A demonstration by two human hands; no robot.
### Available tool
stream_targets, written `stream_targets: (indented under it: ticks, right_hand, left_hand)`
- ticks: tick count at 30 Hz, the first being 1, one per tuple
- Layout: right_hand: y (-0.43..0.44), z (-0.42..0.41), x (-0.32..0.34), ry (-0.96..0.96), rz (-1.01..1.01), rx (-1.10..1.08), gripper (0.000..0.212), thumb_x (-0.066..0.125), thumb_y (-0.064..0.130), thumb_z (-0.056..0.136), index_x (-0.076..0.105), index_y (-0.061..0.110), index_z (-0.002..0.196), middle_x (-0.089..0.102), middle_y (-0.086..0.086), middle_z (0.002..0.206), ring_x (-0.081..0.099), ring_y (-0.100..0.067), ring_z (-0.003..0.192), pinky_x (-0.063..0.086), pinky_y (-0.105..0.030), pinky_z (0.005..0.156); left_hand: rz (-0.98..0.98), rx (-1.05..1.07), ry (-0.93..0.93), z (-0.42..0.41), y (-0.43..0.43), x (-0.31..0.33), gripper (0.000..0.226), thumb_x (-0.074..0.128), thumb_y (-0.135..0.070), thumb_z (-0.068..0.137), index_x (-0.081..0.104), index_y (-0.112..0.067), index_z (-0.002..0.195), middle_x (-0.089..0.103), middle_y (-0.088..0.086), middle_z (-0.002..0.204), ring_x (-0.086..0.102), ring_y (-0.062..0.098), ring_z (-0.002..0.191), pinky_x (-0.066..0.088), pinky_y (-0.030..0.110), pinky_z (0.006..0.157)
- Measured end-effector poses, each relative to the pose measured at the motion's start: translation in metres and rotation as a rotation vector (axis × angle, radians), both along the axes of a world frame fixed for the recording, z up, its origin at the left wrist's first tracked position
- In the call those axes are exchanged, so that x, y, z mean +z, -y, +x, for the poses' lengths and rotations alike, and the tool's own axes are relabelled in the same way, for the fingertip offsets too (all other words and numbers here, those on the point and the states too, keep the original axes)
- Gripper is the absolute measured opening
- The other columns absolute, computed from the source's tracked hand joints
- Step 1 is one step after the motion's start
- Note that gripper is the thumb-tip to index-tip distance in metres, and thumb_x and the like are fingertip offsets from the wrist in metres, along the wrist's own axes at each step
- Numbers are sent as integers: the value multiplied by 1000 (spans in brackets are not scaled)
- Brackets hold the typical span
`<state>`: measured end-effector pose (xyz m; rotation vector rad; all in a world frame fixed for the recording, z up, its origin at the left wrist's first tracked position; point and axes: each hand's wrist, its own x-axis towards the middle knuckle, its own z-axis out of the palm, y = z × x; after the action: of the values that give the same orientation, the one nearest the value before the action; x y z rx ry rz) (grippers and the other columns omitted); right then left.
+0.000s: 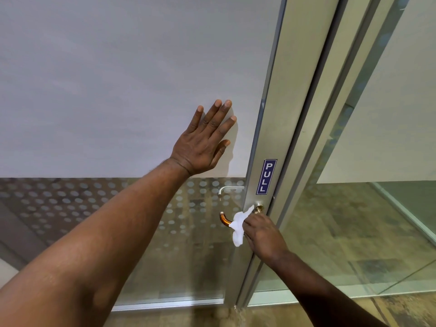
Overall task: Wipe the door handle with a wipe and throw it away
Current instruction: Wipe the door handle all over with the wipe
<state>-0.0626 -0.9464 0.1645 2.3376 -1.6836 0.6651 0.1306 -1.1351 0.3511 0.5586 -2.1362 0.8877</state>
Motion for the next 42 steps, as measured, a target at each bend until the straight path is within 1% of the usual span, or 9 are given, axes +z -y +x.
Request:
stream_targets:
  ticks: [5,13,18,21,27,30,35,38,42]
  right_hand:
    - [4,8,-2,47,-32,-8,41,80,-2,66,69,28,92,65,7,91,58,-19,85,40,-30,92]
    - [-2,-19,-8,15,-95,-40,34,75,2,75,75,28,98,71,7,103,64,-21,97,45,-37,96]
    - [7,2,-1,54,-134,20,41,70,5,79,54,39,95,48,19,105,52,-9,87,25,-14,101]
    - [14,19,1,71,-172,36,49,74,2,73,48,39,92,45,15,103,49,-9,82,35,-22,90]
    - [33,56,12,118,-56,-55,27,82,12,74,74,38,75,75,21,86,58,-1,93,33,-19,85]
    - [43,67,14,108,101,-226,29,52,38,97,78,43,88,76,24,96,67,-2,92,44,-27,93]
    - [58,75,24,440,192,-548,28,54,40,83,76,24,74,69,-1,62,64,-22,63,38,-30,59]
    - [55,69,27,589,199,-604,23,56,41,77,74,27,74,66,4,57,64,-18,59,47,-29,60]
    - [46,54,32,724,130,-682,27,61,50,70,68,24,66,62,10,57,60,-11,58,36,-24,56]
  left_hand:
    - [-6,-10,0,1,1,0,62,37,-35,108,19,-11,162,15,18,168,-2,25,157,-9,45,127]
    - [-4,-17,-8,1,2,-2,62,37,-36,108,19,-11,162,15,18,169,6,31,158,-8,45,127]
    - [-8,-34,-12,0,2,-1,62,35,-37,108,19,-10,162,16,18,168,11,33,157,-7,46,127]
    - [-6,-32,-15,0,2,-2,62,35,-37,108,19,-11,162,16,18,168,1,26,158,-7,46,127]
    - [-3,-56,-16,1,4,-3,63,38,-36,108,19,-10,162,17,18,168,0,25,157,-7,46,127]
    - [-4,-68,-12,1,4,-3,63,40,-35,107,20,-9,162,18,18,167,6,29,158,-7,46,127]
    - [15,-96,-22,3,0,-3,62,41,-34,107,23,-9,161,20,19,167,7,28,158,-5,47,128]
    - [45,-118,-15,5,-5,0,61,41,-33,107,24,-9,160,21,20,167,15,34,157,-4,47,127]
    - [139,-167,-111,3,-17,5,58,47,-26,104,31,-7,157,24,24,165,18,39,155,-3,50,127]
